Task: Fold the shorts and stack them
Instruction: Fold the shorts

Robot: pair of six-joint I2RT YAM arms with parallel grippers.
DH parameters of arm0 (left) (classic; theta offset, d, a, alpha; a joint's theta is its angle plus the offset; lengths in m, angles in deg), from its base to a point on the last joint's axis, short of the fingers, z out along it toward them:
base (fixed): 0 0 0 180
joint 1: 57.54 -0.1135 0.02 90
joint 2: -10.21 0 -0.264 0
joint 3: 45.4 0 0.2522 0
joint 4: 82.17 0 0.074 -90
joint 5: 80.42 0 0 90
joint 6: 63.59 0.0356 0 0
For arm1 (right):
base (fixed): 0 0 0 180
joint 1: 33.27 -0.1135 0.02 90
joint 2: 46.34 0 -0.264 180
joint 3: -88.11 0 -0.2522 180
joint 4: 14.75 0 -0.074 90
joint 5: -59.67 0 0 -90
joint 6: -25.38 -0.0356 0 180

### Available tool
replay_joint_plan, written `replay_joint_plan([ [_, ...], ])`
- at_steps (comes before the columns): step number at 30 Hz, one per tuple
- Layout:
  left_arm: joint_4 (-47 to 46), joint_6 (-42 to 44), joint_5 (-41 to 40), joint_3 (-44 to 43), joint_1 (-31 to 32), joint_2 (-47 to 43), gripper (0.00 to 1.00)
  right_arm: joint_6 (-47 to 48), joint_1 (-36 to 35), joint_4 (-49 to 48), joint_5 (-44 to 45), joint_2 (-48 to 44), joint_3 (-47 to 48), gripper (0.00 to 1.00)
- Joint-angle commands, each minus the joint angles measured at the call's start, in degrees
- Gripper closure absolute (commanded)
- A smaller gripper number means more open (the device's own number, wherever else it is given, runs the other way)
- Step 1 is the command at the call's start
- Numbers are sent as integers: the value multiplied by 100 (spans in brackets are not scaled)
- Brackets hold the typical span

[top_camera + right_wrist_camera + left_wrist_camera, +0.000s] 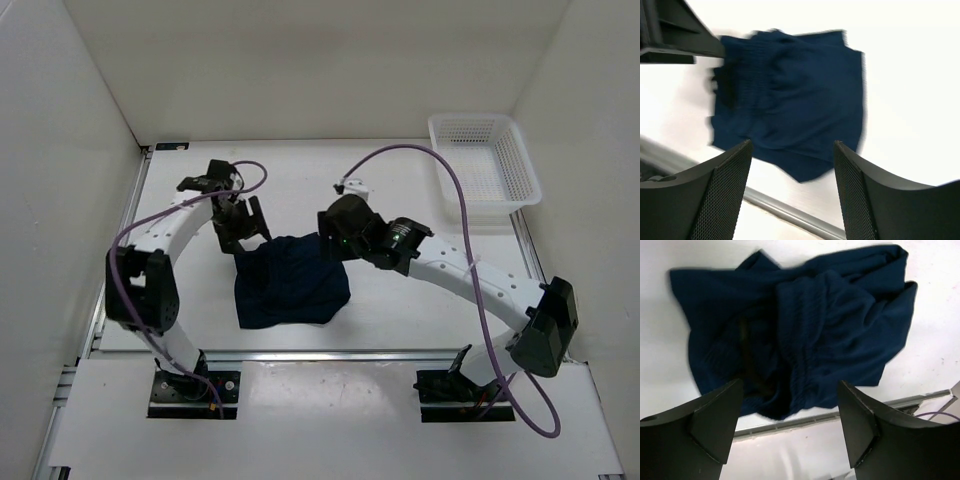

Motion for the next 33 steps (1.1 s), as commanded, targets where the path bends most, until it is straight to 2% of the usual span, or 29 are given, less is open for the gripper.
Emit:
replay_joint_plan([
  [1,-383,-160,-115,-537,228,490,14,-284,238,245,324,-296,-499,30],
  [9,-436,-160,-450,-1347,527,1853,14,-389,353,500,315,-815,-1027,30],
  [10,-436,-160,-450,-1409,527,2011,19,-441,353,561,394,-868,-1028,30],
  [11,-436,-160,-450,-1409,597,2064,26,-442,353,562,395,-868,-1028,30],
  [12,-436,-160,-398,-1462,597,2065,46,-442,353,562,464,-868,-1028,30],
  [13,-436,-160,-397,-1462,650,2065,71,-442,405,623,465,-921,-1028,30],
  [14,-436,-108,-319,-1462,650,2065,89,-442,406,623,465,-921,-1028,30],
  [19,-94,15,-546,-1524,650,1451,90,-442,406,729,606,-973,-1028,30],
  [22,442,16,-757,-1638,650,889,90,-442,459,729,606,-974,-1028,30],
  [26,750,68,-670,-1253,423,-68,90,-311,459,729,606,-921,-975,30],
  [30,936,121,-538,-778,299,-755,90,137,459,492,229,-352,-764,30],
  [32,997,173,-739,-619,246,-931,90,583,459,317,-96,-44,-589,24],
  [33,997,174,-792,-470,194,-984,90,743,459,133,-289,288,-518,19],
])
